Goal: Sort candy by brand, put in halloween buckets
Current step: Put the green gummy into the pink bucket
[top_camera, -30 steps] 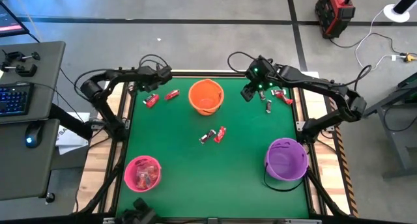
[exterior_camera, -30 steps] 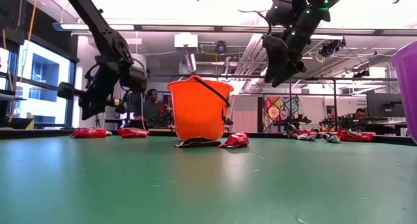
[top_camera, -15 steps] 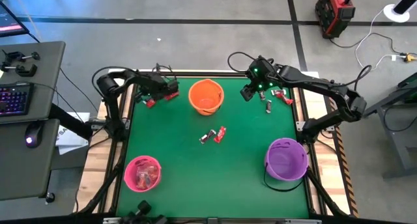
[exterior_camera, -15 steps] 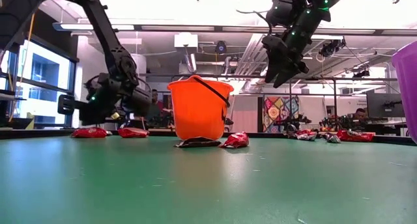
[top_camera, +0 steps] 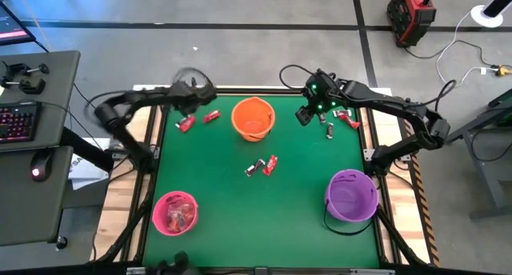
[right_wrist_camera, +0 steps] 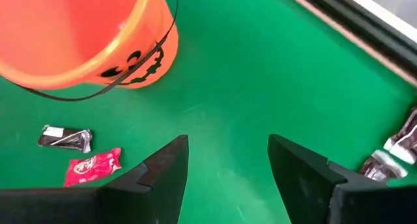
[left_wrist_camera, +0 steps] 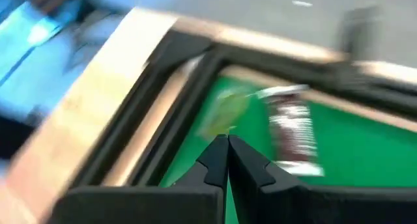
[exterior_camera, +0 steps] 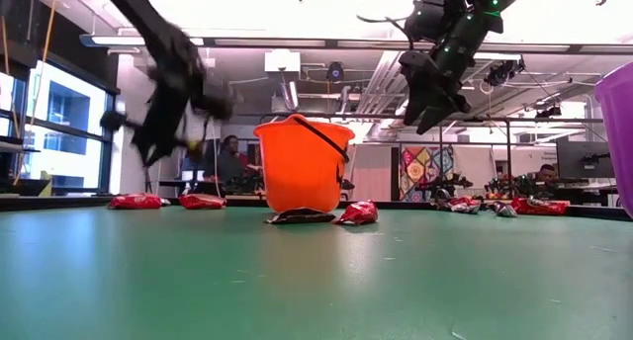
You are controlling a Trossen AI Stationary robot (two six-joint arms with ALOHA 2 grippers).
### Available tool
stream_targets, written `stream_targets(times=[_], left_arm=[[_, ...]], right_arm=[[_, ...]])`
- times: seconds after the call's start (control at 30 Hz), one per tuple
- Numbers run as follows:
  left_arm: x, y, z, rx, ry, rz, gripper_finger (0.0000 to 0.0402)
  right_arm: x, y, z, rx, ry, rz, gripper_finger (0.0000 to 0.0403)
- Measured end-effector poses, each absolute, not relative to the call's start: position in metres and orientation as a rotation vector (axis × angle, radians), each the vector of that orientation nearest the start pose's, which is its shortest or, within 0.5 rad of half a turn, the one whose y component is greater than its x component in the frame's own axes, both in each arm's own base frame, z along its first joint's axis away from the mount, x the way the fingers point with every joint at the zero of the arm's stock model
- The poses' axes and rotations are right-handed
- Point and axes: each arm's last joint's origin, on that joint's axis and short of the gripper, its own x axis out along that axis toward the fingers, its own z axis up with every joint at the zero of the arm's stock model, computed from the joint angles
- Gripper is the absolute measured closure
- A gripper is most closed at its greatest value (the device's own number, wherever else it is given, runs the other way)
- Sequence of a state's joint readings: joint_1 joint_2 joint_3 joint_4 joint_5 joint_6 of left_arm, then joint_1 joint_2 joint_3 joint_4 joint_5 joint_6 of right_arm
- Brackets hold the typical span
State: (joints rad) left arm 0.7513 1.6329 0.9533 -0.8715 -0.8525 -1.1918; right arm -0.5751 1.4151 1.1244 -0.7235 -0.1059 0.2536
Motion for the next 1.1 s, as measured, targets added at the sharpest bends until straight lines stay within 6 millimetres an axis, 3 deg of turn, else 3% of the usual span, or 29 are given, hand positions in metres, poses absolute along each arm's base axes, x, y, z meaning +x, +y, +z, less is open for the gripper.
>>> stream_targets(times=[0.17, 0.27, 0.4, 0.67, 0.8, 0.9, 1.0, 1.1], left_arm=[[0.162, 0.220, 0.242, -0.661, 0.891, 1.596, 0.0401], [0.140, 0.238, 0.262, -0.743, 0.953, 1.501, 0.0401], [0.133, 0.259, 0.264, -0.884, 1.064, 1.418, 0.0401], [0.159, 0.296, 0.219, -1.014, 1.389, 1.283, 0.0401], [0.166, 0.317, 0.235, -0.974, 1.347, 1.318, 0.0401], [0.159, 0.336, 0.249, -0.940, 1.298, 1.350, 0.0401], [0.140, 0.352, 0.256, -1.019, 1.259, 1.366, 0.0401], [0.114, 0.364, 0.245, -1.183, 1.264, 1.386, 0.0401]], right_arm=[[0.239, -0.152, 0.271, 0.517, 0.902, -0.549, 0.0199], [0.240, -0.153, 0.271, 0.495, 0.895, -0.546, 0.0199], [0.241, -0.154, 0.272, 0.489, 0.879, -0.546, 0.0199], [0.245, -0.156, 0.275, 0.483, 0.826, -0.550, 0.0199], [0.245, -0.156, 0.275, 0.486, 0.824, -0.551, 0.0199], [0.245, -0.156, 0.275, 0.488, 0.823, -0.552, 0.0199], [0.245, -0.156, 0.275, 0.490, 0.825, -0.553, 0.0199], [0.244, -0.156, 0.275, 0.511, 0.827, -0.562, 0.0199]])
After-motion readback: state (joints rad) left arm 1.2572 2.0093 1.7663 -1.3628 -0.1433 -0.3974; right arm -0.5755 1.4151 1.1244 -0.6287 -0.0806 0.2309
